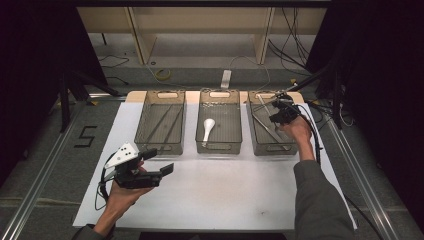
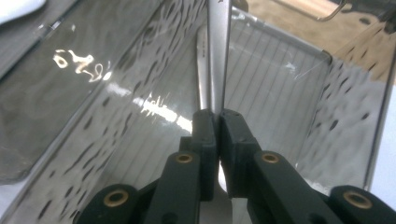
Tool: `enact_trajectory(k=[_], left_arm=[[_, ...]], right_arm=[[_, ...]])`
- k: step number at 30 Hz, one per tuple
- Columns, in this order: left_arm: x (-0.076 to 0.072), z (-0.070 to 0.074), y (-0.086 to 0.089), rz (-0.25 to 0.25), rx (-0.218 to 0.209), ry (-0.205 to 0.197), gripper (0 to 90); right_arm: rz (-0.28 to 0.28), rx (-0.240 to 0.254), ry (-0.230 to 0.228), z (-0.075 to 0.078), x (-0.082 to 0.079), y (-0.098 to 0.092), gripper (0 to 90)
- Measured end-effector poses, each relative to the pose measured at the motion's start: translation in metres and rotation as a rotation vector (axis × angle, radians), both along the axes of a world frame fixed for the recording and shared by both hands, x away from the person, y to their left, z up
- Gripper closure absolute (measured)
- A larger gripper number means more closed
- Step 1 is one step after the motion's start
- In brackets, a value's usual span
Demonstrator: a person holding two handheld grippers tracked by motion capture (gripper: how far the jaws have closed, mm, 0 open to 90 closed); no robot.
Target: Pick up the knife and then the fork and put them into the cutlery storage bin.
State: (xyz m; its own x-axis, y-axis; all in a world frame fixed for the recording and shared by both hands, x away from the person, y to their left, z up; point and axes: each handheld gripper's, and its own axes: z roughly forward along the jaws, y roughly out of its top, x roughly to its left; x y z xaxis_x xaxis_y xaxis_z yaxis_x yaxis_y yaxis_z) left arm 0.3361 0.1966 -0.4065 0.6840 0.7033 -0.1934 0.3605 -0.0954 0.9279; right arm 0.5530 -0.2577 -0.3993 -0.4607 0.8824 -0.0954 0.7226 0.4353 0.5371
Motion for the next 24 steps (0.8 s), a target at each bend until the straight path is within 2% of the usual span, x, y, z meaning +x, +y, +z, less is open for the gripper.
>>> enact_trajectory(k=[5,10,12,16,24], left_arm=[[0.0,0.0,0.0,0.001,0.001,0.0,15.7],[0.0,0.0,0.0,0.002,0.0,-0.001,15.7],[0.0,0.0,0.0,0.002,-0.001,-0.002,15.6],[0.0,0.0,0.0,0.003,-0.002,-0.002,15.7],[0.0,0.0,0.001,0.005,0.0,0.0,15.7]], right_arm=[[-0.019,0.002,0.017,-0.008,0.0,-0.002,85.1],[-0.038,0.009,0.014,-0.009,0.0,-0.006,83.1],[-0.052,0.019,-0.001,-0.006,-0.001,-0.006,75.3],[-0.054,0.041,-0.025,0.002,-0.003,-0.006,72.7],[-0.031,0.099,-0.043,0.01,-0.01,-0.007,64.6]])
